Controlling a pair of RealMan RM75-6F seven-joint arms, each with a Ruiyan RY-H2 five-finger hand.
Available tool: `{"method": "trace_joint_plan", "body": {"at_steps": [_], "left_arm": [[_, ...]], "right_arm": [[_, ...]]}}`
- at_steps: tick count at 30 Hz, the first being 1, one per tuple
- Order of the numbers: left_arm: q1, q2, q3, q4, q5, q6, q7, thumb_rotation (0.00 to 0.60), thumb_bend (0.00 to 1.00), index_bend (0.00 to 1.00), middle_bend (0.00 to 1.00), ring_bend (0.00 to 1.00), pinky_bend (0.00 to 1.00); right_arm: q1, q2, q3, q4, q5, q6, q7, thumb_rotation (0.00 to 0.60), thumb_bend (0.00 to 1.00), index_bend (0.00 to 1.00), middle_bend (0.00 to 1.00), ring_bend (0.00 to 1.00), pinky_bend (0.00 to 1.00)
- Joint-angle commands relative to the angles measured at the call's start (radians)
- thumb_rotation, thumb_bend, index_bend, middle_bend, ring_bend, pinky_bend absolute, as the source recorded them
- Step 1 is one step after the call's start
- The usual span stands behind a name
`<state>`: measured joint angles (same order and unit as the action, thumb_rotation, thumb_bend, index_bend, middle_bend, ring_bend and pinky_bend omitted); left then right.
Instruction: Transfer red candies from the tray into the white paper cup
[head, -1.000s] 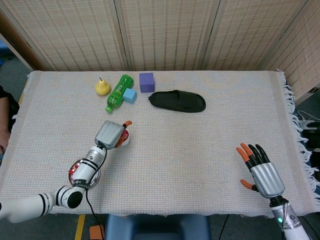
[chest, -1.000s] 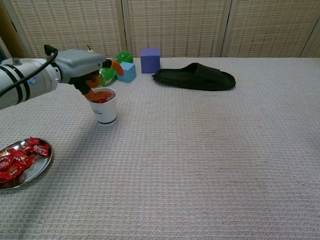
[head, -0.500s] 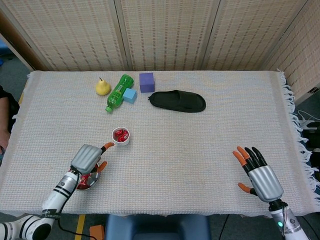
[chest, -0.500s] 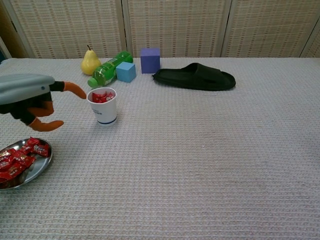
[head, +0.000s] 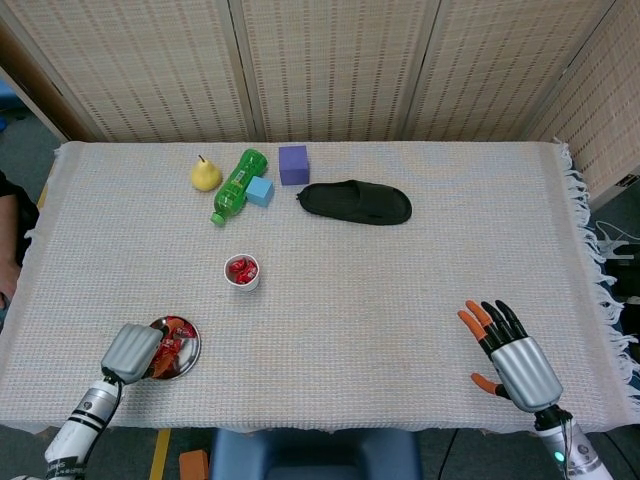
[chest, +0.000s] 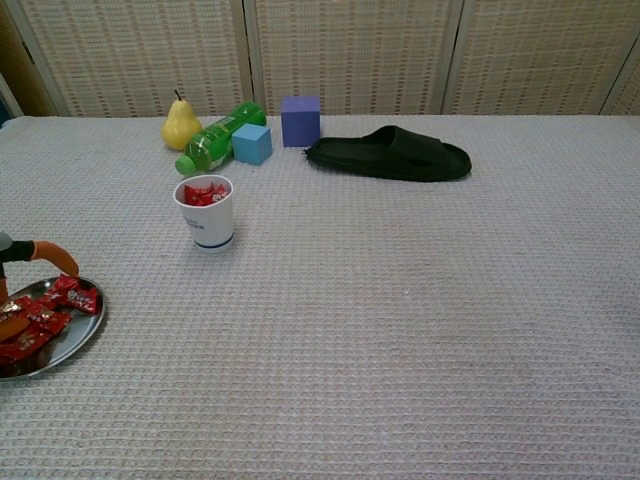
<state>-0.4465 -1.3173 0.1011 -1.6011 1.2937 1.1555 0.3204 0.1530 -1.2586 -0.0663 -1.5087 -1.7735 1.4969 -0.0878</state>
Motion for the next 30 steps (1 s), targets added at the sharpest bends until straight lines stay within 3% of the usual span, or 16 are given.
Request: {"method": "trace_joint_plan", "body": {"at_steps": [1, 10, 22, 30], "left_arm": [[0.024, -0.008, 0.018, 0.004, 0.028, 0.019, 0.005, 0.6, 0.38, 0.23, 0.98, 1.0, 1.0], [0.07, -0.039, 0.042, 0.051, 0.069, 0.054, 0.043, 0.6, 0.39, 0.26, 0.98, 1.0, 1.0], [0.067, -0.074, 0.004, 0.104, 0.026, -0.023, 0.058, 0.6, 0.39, 0.3, 0.98, 1.0, 1.0], [0.071, -0.086, -0.005, 0.116, 0.029, -0.037, 0.072, 0.6, 0.39, 0.38, 0.98, 1.0, 1.0]], "right_arm": [[-0.001, 0.001, -0.001, 0.0, -0.002, 0.002, 0.001, 0.6, 0.0, 0.0, 0.0, 0.0, 0.0], [-0.002, 0.002, -0.006, -0.002, -0.01, 0.002, 0.0, 0.6, 0.0, 0.0, 0.0, 0.0, 0.0], [-0.005, 0.003, -0.004, -0.001, -0.01, 0.006, 0.001, 0.6, 0.0, 0.0, 0.0, 0.0, 0.0], [-0.004, 0.003, -0.003, -0.003, -0.007, 0.001, -0.001, 0.6, 0.0, 0.0, 0.0, 0.0, 0.0]]}}
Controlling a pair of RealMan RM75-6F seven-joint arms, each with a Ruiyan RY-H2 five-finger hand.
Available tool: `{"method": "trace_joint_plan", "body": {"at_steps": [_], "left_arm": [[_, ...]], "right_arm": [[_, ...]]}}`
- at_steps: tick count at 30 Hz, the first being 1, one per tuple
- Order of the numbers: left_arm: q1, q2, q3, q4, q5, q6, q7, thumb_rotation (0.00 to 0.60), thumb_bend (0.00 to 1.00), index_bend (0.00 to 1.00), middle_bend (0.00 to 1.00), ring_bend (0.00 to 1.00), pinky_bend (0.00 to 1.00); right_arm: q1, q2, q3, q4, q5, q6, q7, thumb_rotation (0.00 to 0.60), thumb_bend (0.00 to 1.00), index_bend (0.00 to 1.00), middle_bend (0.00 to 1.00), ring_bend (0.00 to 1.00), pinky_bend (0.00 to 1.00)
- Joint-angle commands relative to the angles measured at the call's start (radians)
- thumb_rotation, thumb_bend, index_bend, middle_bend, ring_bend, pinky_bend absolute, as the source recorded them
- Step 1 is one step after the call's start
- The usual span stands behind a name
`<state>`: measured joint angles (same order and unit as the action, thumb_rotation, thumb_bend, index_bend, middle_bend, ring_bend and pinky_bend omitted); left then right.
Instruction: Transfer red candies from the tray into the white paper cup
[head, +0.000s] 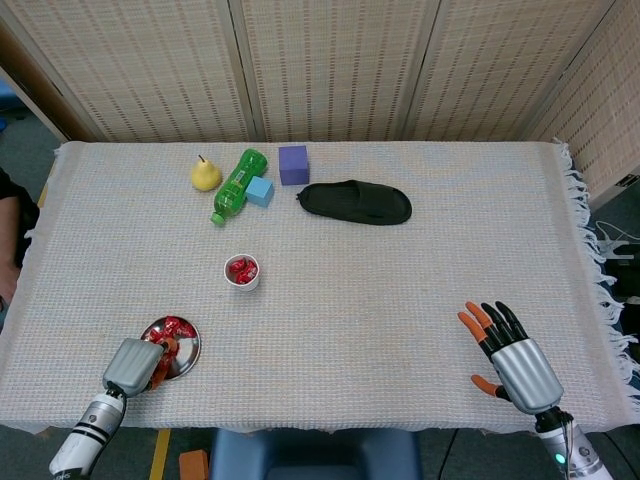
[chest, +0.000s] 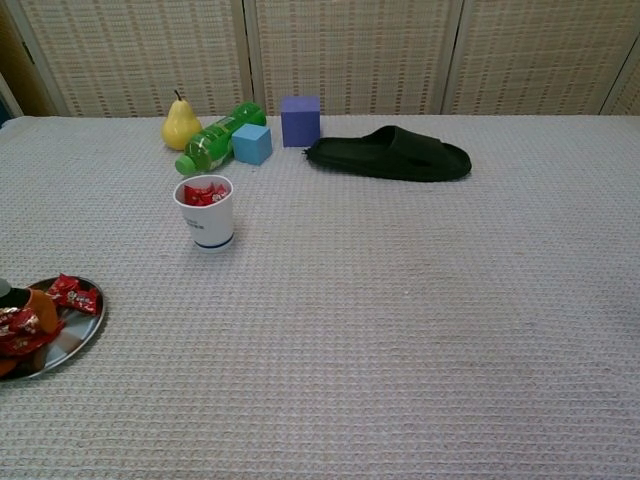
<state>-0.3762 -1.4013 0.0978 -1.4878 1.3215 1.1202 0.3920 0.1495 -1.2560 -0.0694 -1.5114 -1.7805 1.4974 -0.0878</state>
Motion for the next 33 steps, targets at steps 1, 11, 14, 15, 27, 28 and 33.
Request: {"method": "trace_joint_plan", "body": {"at_steps": [1, 11, 14, 15, 27, 28, 33], "left_arm": [[0.002, -0.003, -0.003, 0.005, 0.001, -0.003, 0.002, 0.6, 0.39, 0.39, 0.98, 1.0, 1.0], [0.008, -0.005, -0.017, 0.021, -0.005, -0.014, 0.0, 0.6, 0.47, 0.42, 0.98, 1.0, 1.0], [0.009, -0.008, -0.021, 0.037, 0.004, -0.013, -0.017, 0.6, 0.55, 0.43, 0.98, 1.0, 1.0], [0.01, -0.008, -0.022, 0.041, 0.006, -0.013, -0.022, 0.6, 0.57, 0.44, 0.98, 1.0, 1.0], [0.018, -0.021, -0.037, 0.096, 0.012, -0.017, -0.06, 0.6, 0.67, 0.5, 0.98, 1.0, 1.0], [0.019, -0.021, -0.038, 0.098, 0.016, -0.014, -0.063, 0.6, 0.67, 0.51, 0.98, 1.0, 1.0], [0.024, -0.019, -0.04, 0.098, 0.049, 0.016, -0.072, 0.6, 0.69, 0.53, 0.99, 1.0, 1.0]], "right_arm": [[-0.001, 0.0, 0.0, 0.0, 0.0, 0.0, -0.001, 0.6, 0.0, 0.0, 0.0, 0.0, 0.0], [0.001, 0.003, -0.002, -0.005, 0.005, -0.011, -0.004, 0.6, 0.0, 0.0, 0.0, 0.0, 0.0], [0.001, 0.004, -0.003, -0.006, 0.005, -0.014, -0.006, 0.6, 0.0, 0.0, 0.0, 0.0, 0.0], [0.001, 0.004, -0.003, -0.006, 0.005, -0.015, -0.007, 0.6, 0.0, 0.0, 0.0, 0.0, 0.0], [-0.001, 0.005, -0.005, -0.009, 0.003, -0.013, -0.011, 0.6, 0.0, 0.0, 0.0, 0.0, 0.0], [-0.001, 0.005, -0.005, -0.01, 0.003, -0.014, -0.011, 0.6, 0.0, 0.0, 0.0, 0.0, 0.0], [-0.001, 0.006, -0.004, -0.01, 0.004, -0.014, -0.011, 0.6, 0.0, 0.0, 0.0, 0.0, 0.0]]}}
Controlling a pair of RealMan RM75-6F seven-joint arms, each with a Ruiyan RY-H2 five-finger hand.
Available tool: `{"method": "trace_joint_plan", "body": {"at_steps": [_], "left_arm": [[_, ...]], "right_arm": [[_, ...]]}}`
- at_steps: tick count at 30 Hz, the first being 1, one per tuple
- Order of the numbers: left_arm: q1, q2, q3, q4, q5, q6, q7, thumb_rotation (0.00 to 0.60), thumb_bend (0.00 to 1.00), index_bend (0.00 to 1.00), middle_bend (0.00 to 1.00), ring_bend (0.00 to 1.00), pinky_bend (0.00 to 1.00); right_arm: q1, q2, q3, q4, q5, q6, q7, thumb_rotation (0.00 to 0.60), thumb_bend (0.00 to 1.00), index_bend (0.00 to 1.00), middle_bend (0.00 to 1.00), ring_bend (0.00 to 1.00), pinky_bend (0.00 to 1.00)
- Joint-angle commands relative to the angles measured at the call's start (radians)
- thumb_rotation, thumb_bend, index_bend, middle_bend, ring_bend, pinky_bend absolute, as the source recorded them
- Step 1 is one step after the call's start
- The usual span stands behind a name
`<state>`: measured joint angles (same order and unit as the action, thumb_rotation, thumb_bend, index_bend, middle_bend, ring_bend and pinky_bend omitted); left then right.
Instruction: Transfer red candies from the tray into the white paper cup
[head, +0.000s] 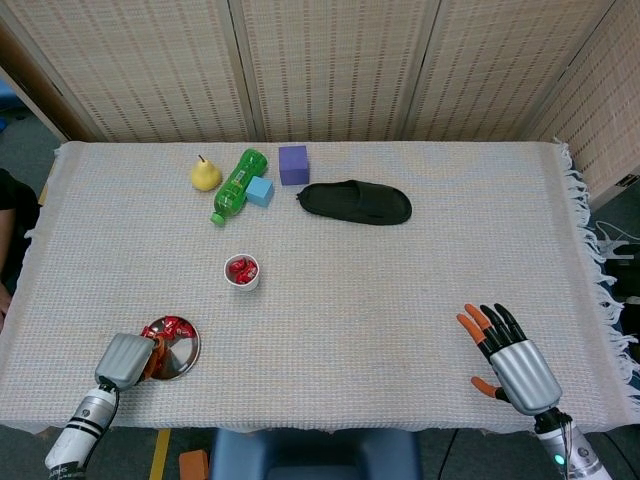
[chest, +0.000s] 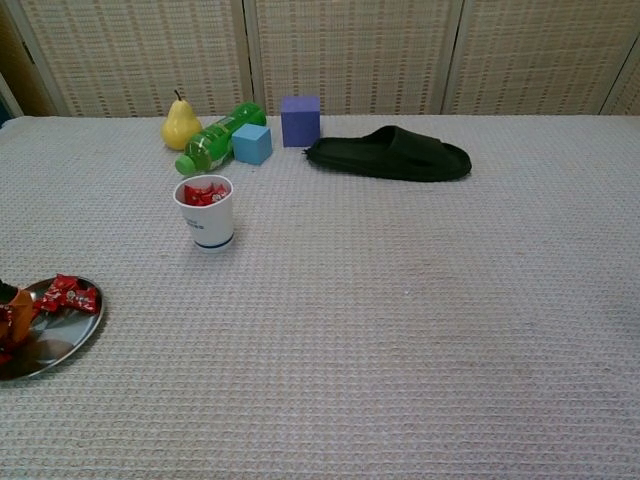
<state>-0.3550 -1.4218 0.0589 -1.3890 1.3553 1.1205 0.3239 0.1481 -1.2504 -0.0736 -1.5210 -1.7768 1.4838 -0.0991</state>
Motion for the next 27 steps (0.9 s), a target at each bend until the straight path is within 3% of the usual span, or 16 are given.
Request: {"method": "trace_joint_plan", "body": {"at_steps": [1, 12, 19, 27], "left_arm": [[0.005, 0.003, -0.002, -0.001, 0.021, 0.022, -0.006, 0.6, 0.69, 0.54, 0.99, 1.0, 1.0], [0.008, 0.011, -0.02, -0.001, 0.078, 0.075, -0.039, 0.6, 0.7, 0.55, 0.99, 1.0, 1.0], [-0.046, 0.063, -0.085, -0.103, 0.117, 0.096, -0.005, 0.6, 0.7, 0.55, 0.99, 1.0, 1.0], [-0.191, 0.065, -0.194, -0.188, 0.076, -0.031, 0.073, 0.6, 0.7, 0.55, 0.99, 1.0, 1.0]], "right_arm": [[0.0, 0.0, 0.001, 0.0, 0.001, 0.0, 0.001, 0.6, 0.0, 0.0, 0.0, 0.0, 0.0], [0.002, 0.0, 0.001, 0.0, 0.004, -0.007, -0.002, 0.6, 0.0, 0.0, 0.0, 0.0, 0.0], [0.006, -0.003, 0.01, 0.003, 0.022, -0.02, -0.003, 0.6, 0.0, 0.0, 0.0, 0.0, 0.0], [0.013, -0.015, 0.033, 0.014, 0.064, -0.038, -0.004, 0.6, 0.0, 0.0, 0.0, 0.0, 0.0]]}}
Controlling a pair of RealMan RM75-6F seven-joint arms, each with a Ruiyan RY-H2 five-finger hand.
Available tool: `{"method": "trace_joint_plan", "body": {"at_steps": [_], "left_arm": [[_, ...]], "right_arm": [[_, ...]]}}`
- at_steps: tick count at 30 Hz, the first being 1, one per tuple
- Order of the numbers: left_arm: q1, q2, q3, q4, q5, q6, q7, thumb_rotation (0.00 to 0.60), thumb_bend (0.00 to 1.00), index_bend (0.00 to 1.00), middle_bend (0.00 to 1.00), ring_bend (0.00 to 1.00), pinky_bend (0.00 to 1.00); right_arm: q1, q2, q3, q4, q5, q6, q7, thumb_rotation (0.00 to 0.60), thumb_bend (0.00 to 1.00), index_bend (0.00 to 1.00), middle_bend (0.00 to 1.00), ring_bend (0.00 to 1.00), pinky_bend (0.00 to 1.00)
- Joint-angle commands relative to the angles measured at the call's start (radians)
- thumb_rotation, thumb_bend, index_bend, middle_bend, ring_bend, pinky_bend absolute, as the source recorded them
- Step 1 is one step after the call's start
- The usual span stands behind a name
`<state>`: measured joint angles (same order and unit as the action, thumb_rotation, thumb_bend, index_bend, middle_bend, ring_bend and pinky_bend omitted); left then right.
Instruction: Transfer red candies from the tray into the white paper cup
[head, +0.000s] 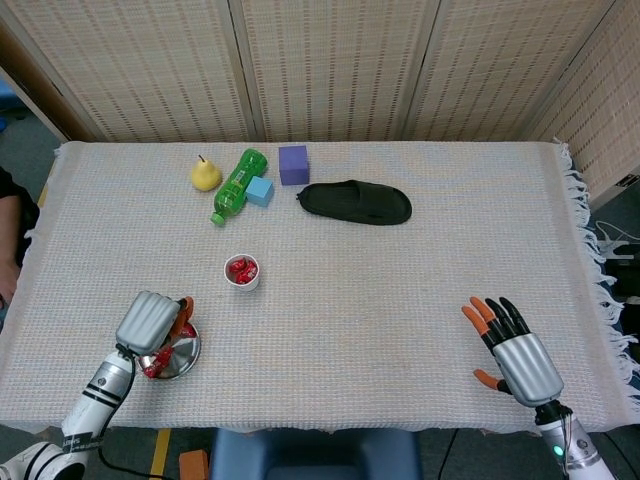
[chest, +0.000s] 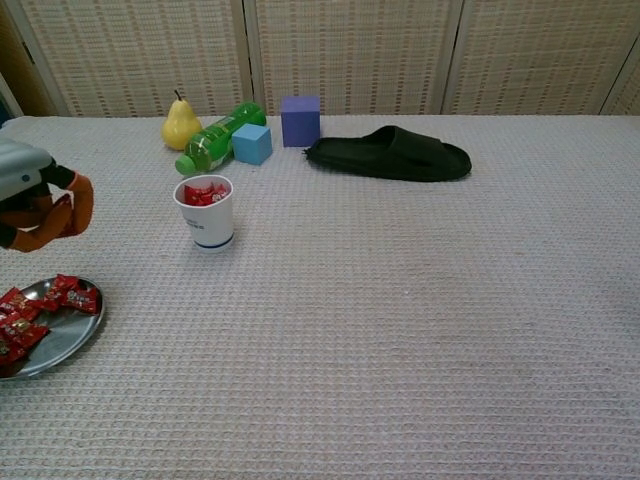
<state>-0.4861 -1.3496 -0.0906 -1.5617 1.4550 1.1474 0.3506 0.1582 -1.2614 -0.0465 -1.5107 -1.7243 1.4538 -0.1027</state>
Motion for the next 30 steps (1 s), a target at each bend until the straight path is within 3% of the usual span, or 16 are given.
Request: {"method": "trace_joint_plan", "body": {"at_steps": [1, 8, 12, 23, 30], "left_arm": [[-0.079, -0.014, -0.056, -0.013, -0.034, -0.076, 0.064, 0.6, 0.7, 0.55, 0.99, 1.0, 1.0], [-0.208, -0.075, -0.147, 0.035, -0.127, -0.185, 0.094, 0.6, 0.69, 0.55, 0.99, 1.0, 1.0], [-0.266, -0.113, -0.164, 0.104, -0.162, -0.236, 0.096, 0.6, 0.69, 0.55, 0.99, 1.0, 1.0], [-0.351, -0.209, -0.164, 0.256, -0.201, -0.274, 0.072, 0.6, 0.69, 0.53, 0.99, 1.0, 1.0], [-0.361, -0.226, -0.144, 0.295, -0.212, -0.274, 0.053, 0.6, 0.59, 0.39, 0.99, 1.0, 1.0]], "right_arm": [[0.005, -0.004, 0.008, 0.005, 0.016, -0.013, -0.001, 0.6, 0.0, 0.0, 0.0, 0.0, 0.0], [0.014, -0.006, 0.031, 0.013, 0.071, -0.043, 0.001, 0.6, 0.0, 0.0, 0.0, 0.0, 0.0], [0.015, -0.008, 0.04, 0.015, 0.092, -0.052, -0.004, 0.6, 0.0, 0.0, 0.0, 0.0, 0.0], [0.015, 0.0, 0.05, 0.009, 0.117, -0.052, -0.004, 0.6, 0.0, 0.0, 0.0, 0.0, 0.0], [0.011, 0.003, 0.048, 0.007, 0.114, -0.043, -0.002, 0.6, 0.0, 0.0, 0.0, 0.0, 0.0]]}}
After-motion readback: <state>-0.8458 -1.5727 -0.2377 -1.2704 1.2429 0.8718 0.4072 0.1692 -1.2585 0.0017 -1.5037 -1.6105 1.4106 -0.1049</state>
